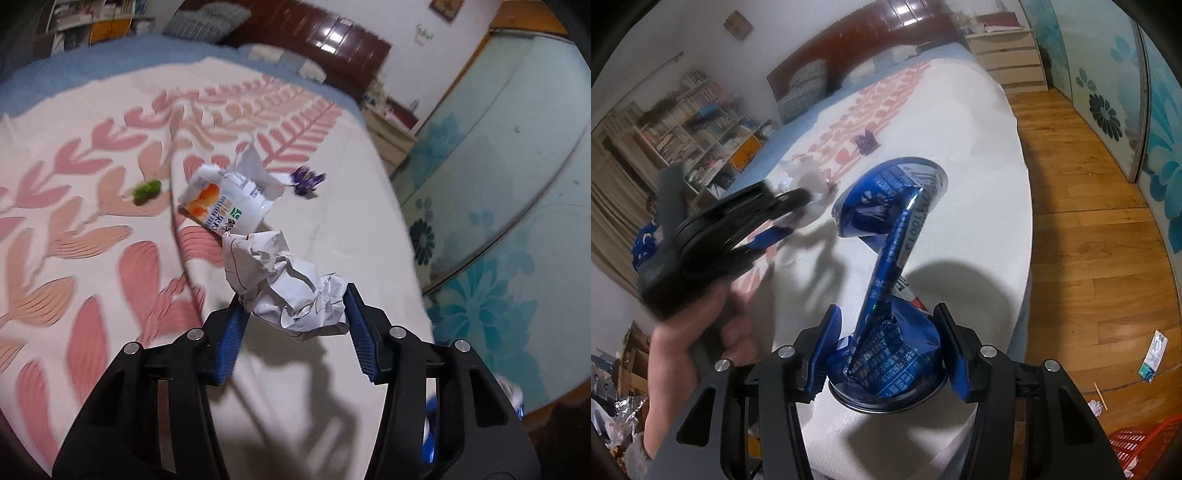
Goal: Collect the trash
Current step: 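Carry the can and crumpled paper to the red wastebasket and open both tools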
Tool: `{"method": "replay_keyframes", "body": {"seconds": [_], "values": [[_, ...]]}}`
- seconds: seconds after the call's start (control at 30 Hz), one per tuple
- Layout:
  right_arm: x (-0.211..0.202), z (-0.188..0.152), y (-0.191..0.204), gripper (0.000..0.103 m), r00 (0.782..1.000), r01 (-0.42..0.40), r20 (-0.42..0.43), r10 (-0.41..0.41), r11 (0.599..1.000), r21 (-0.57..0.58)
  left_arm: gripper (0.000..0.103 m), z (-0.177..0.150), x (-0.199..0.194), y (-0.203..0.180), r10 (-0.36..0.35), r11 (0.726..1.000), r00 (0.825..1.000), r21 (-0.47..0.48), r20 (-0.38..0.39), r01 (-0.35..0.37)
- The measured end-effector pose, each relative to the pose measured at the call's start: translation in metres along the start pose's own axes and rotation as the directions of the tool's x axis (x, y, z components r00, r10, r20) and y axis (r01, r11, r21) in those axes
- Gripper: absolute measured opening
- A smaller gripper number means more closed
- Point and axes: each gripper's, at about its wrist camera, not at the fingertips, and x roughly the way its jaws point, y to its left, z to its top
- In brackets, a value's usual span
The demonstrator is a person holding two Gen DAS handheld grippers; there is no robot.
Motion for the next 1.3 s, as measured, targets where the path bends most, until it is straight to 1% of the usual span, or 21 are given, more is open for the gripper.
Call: {"method": "replay_keyframes", "body": {"seconds": [0.07, 0.17, 0.3, 0.37, 0.4, 0.5, 0.57, 0.6, 0.63, 0.67, 0.7, 0.77, 0.83, 0.87, 0.93, 1.03, 1.07, 1.1, 1.17, 1.23, 1.3], "values": [[-0.011, 0.000, -0.001, 0.052, 1.000, -0.003, 0.016, 0.003, 1.000, -0.010, 0.052, -0.009, -0.023, -0.005, -0.012, 1.000, 1.000, 0.012, 0.017, 0.012], [-0.046, -0.003, -0.007, 0.052, 0.999, -0.016, 0.047, 0.017, 1.000, -0.021, 0.052, -0.021, -0.063, -0.019, -0.037, 0.999, 0.998, 0.027, 0.041, 0.036], [-0.119, -0.009, -0.030, 0.052, 0.994, -0.021, 0.106, 0.024, 0.999, -0.031, 0.052, -0.027, -0.106, -0.053, -0.084, 0.994, 0.993, 0.075, 0.081, 0.078], [-0.157, -0.010, -0.046, 0.052, 0.990, -0.012, 0.143, 0.016, 1.000, -0.027, 0.052, -0.032, -0.122, -0.081, -0.123, 0.987, 0.988, 0.119, 0.093, 0.111], [-0.186, -0.012, -0.061, 0.052, 0.986, 0.010, 0.167, -0.005, 1.000, -0.028, 0.052, -0.038, -0.128, -0.101, -0.147, 0.979, 0.986, 0.152, 0.083, 0.133], [-0.248, -0.027, -0.105, 0.052, 0.977, 0.079, 0.201, -0.076, 0.997, -0.011, 0.052, -0.060, -0.137, -0.166, -0.227, 0.944, 0.973, 0.255, 0.033, 0.212], [-0.280, -0.040, -0.134, 0.052, 0.968, 0.141, 0.207, -0.140, 0.990, 0.013, 0.052, -0.083, -0.134, -0.220, -0.293, 0.903, 0.955, 0.317, -0.041, 0.290], [-0.302, -0.053, -0.159, 0.052, 0.961, 0.190, 0.199, -0.194, 0.981, 0.036, 0.052, -0.094, -0.130, -0.241, -0.311, 0.884, 0.947, 0.343, -0.077, 0.318], [-0.316, -0.063, -0.173, 0.052, 0.955, 0.220, 0.192, -0.226, 0.974, 0.053, 0.052, -0.109, -0.125, -0.270, -0.331, 0.856, 0.935, 0.376, -0.129, 0.355], [-0.333, -0.079, -0.195, 0.052, 0.944, 0.266, 0.181, -0.277, 0.961, 0.081, 0.052, -0.120, -0.121, -0.288, -0.342, 0.837, 0.926, 0.395, -0.160, 0.377], [-0.346, -0.095, -0.217, 0.052, 0.932, 0.310, 0.161, -0.324, 0.945, 0.105, 0.052, -0.136, -0.115, -0.312, -0.353, 0.810, 0.912, 0.419, -0.210, 0.410], [-0.362, -0.122, -0.254, 0.052, 0.918, 0.361, 0.111, -0.381, 0.919, 0.160, 0.052, -0.171, -0.096, -0.362, -0.359, 0.754, 0.876, 0.452, -0.323, 0.476], [-0.378, -0.161, -0.299, 0.052, 0.899, 0.414, 0.037, -0.436, 0.875, 0.251, 0.052, -0.205, -0.074, -0.399, -0.320, 0.721, 0.847, 0.471, -0.424, 0.508], [-0.382, -0.182, -0.322, 0.052, 0.890, 0.437, -0.009, -0.456, 0.848, 0.301, 0.052, -0.225, -0.059, -0.413, -0.294, 0.713, 0.828, 0.467, -0.478, 0.523], [-0.386, -0.215, -0.356, 0.052, 0.887, 0.448, -0.079, -0.455, 0.806, 0.387, 0.052, -0.265, -0.031, -0.433, -0.235, 0.709, 0.786, 0.452, -0.572, 0.542], [-0.379, -0.262, -0.393, 0.052, 0.881, 0.467, -0.170, -0.442, 0.748, 0.471, 0.052, -0.321, 0.002, -0.446, -0.140, 0.701, 0.750, 0.471, -0.646, 0.536], [-0.375, -0.274, -0.402, 0.052, 0.882, 0.466, -0.190, -0.432, 0.737, 0.489, 0.052, -0.348, 0.016, -0.445, -0.098, 0.703, 0.727, 0.470, -0.680, 0.534], [-0.369, -0.282, -0.408, 0.052, 0.881, 0.470, -0.211, -0.423, 0.735, 0.489, 0.052, -0.363, 0.024, -0.442, -0.068, 0.705, 0.715, 0.473, -0.696, 0.528], [-0.361, -0.296, -0.415, 0.052, 0.884, 0.466, -0.234, -0.405, 0.729, 0.501, 0.052, -0.396, 0.041, -0.432, 0.013, 0.707, 0.680, 0.487, -0.734, 0.512], [-0.352, -0.305, -0.422, 0.052, 0.886, 0.463, -0.257, -0.385, 0.722, 0.514, 0.052, -0.406, 0.049, -0.427, 0.070, 0.703, 0.660, 0.507, -0.748, 0.499], [-0.344, -0.312, -0.423, 0.052, 0.889, 0.459, -0.273, -0.368, 0.722, 0.518, 0.052, -0.412, 0.050, -0.424, 0.103, 0.680, 0.662, 0.538, -0.742, 0.497]]}}
